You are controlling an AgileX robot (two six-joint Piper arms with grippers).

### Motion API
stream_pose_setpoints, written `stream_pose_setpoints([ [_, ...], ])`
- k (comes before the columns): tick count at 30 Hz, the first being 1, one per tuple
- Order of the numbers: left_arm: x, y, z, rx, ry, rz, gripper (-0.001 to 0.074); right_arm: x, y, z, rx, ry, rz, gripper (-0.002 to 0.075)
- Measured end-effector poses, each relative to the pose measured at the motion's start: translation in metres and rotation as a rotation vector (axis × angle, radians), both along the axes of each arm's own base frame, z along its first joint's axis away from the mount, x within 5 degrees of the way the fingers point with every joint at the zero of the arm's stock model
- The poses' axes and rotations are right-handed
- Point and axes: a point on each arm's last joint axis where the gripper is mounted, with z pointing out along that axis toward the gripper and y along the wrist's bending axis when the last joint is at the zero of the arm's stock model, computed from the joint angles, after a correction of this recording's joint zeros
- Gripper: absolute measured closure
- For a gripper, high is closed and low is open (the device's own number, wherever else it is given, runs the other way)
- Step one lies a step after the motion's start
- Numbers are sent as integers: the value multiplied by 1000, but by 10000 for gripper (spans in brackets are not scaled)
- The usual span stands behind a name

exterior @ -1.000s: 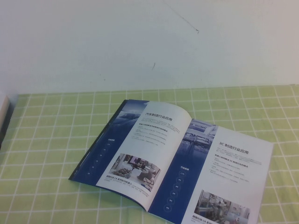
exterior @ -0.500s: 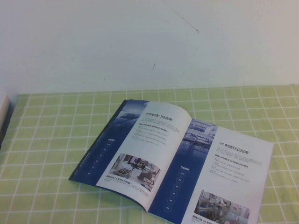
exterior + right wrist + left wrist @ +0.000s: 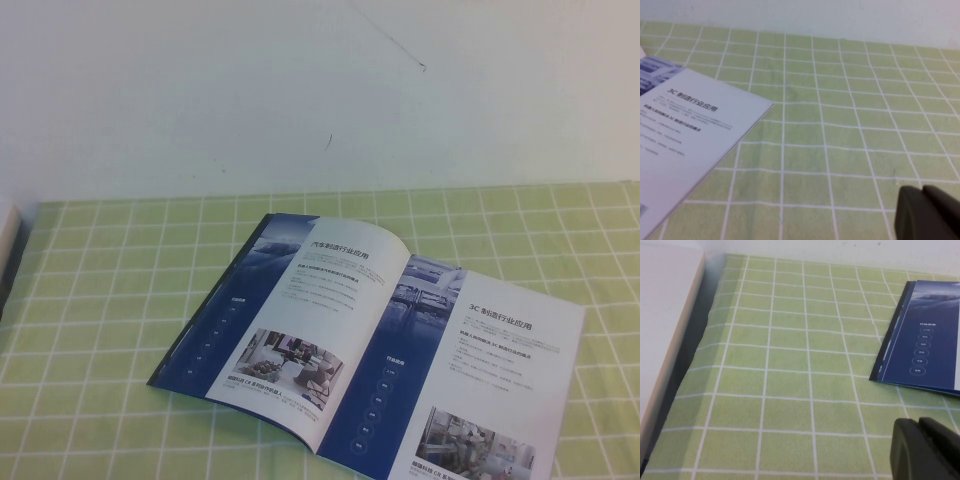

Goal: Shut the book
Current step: 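Close the open booklet and leave it lying on the table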

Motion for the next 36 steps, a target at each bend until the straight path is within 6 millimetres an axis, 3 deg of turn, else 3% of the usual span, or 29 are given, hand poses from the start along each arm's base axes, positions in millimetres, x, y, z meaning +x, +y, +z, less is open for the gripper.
stream_pose_setpoints([
  [29,0,0,0,0,-5,0,738,0,0,0,0,0,6,729],
  [36,2,0,4,-3,-62,6,738,3,1,4,-2,-78,15,729],
])
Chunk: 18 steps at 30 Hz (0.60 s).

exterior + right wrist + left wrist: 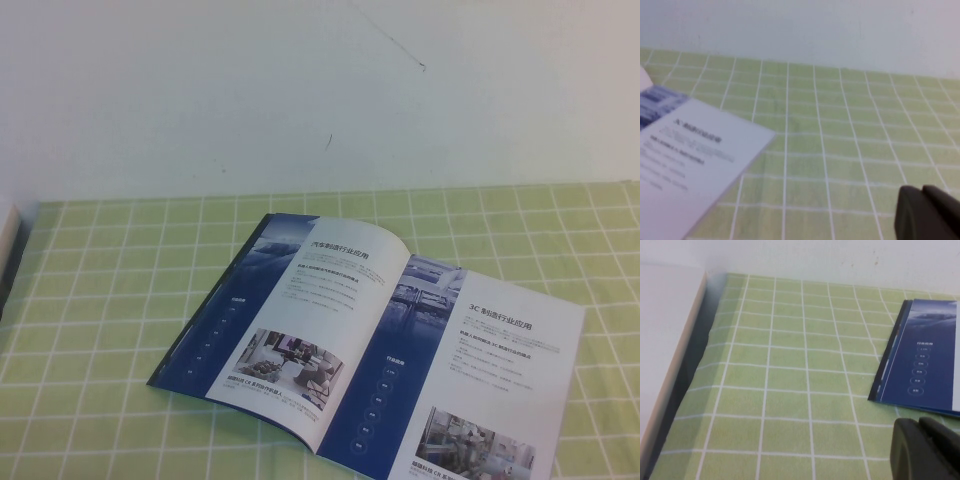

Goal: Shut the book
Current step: 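Close the open booklet and leave it lying on the table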

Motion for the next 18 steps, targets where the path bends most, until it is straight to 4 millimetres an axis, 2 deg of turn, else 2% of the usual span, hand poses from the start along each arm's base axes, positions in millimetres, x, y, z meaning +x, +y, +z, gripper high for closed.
stream_pose_setpoints([
  [5,3,1,9,-6,-117,11,738,3,2,20,-5,-218,22,729],
  [13,-2,5,54,-10,-619,52,738,-6,6,62,-15,-704,71,729],
  [18,-10,6,70,-19,-821,67,738,-16,8,80,-25,-927,93,729],
])
